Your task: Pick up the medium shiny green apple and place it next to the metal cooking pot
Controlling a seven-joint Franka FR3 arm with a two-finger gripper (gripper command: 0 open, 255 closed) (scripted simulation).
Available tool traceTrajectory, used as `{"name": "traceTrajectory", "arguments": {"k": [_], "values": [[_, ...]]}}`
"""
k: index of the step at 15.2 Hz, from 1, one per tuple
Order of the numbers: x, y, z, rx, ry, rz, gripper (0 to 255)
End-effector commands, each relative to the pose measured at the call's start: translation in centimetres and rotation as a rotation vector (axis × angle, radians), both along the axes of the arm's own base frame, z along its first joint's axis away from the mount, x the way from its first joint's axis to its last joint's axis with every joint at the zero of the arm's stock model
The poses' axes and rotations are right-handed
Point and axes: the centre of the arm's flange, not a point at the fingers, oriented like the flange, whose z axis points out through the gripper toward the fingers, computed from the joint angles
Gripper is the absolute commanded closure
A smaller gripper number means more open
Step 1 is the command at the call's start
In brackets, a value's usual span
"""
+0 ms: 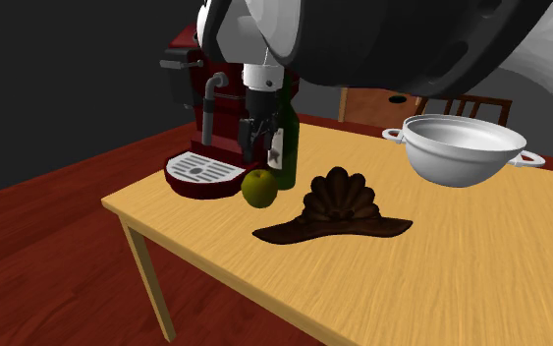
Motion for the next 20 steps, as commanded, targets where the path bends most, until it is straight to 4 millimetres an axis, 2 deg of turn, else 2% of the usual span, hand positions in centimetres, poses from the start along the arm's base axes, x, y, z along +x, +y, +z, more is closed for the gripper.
{"name": "traceTrajectory", "arguments": {"k": [1,6,13,14,20], "values": [[0.1,-0.2,-1.0,0.000,-0.001,0.002,0],[0.2,0.1,-3.4,0.000,-0.001,0.002,0],[0.2,0.1,-3.4,0.000,-0.001,0.002,0],[0.2,0.0,-3.4,0.000,-0.001,0.002,255],[0.2,0.0,-3.4,0.000,-0.001,0.002,255]]}}
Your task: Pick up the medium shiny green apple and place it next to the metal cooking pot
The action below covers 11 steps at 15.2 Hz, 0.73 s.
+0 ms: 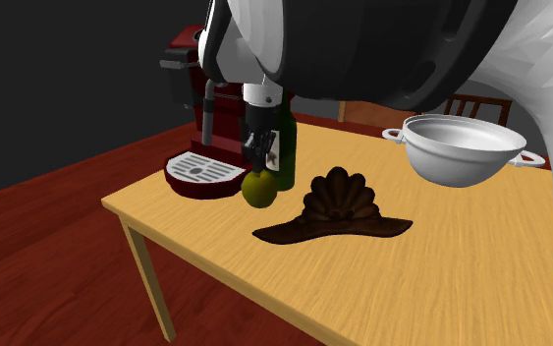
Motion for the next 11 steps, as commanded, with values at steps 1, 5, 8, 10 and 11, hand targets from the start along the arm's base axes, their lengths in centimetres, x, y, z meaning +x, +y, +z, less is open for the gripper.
{"name": "traceTrajectory", "arguments": {"k": [1,5,8,10,11], "values": [[0.0,0.0,0.0,0.000,0.000,0.000,255],[0.0,0.0,1.0,0.000,0.000,0.000,255],[0.0,0.0,2.6,0.000,0.000,0.000,255],[0.0,0.0,3.7,0.000,0.000,0.000,255],[0.0,0.0,4.2,0.000,0.000,0.000,255]]}}
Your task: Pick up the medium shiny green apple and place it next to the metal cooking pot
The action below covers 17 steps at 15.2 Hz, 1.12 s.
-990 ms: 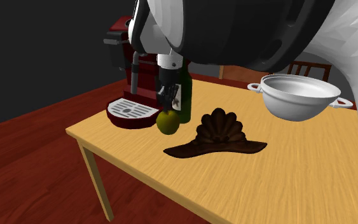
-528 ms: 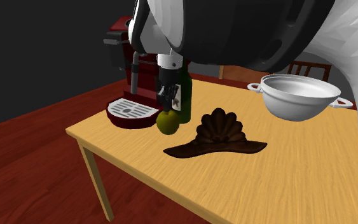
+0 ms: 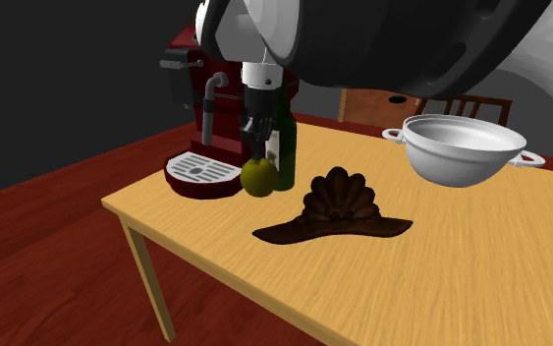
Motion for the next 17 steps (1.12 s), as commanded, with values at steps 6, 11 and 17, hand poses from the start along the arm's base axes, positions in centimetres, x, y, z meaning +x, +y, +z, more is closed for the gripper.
{"name": "traceTrajectory", "arguments": {"k": [6,11,17], "values": [[0.0,-0.1,3.6,0.000,0.000,0.000,255],[0.0,-0.1,6.3,0.000,0.000,0.000,255],[0.0,-0.1,9.5,0.000,0.000,0.000,255]]}}
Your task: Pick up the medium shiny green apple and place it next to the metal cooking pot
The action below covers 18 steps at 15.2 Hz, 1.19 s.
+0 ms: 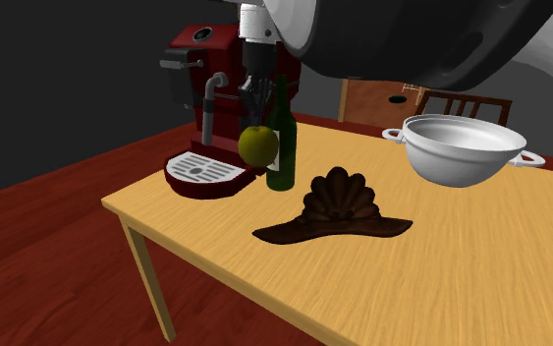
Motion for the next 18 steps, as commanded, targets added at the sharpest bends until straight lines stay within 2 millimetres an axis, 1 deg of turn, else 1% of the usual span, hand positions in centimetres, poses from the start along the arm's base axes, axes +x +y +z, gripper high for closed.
{"name": "traceTrajectory", "arguments": {"k": [1,18], "values": [[0.1,0.0,1.1,0.000,0.000,0.000,255],[0.1,0.0,10.1,0.000,0.000,0.000,255]]}}
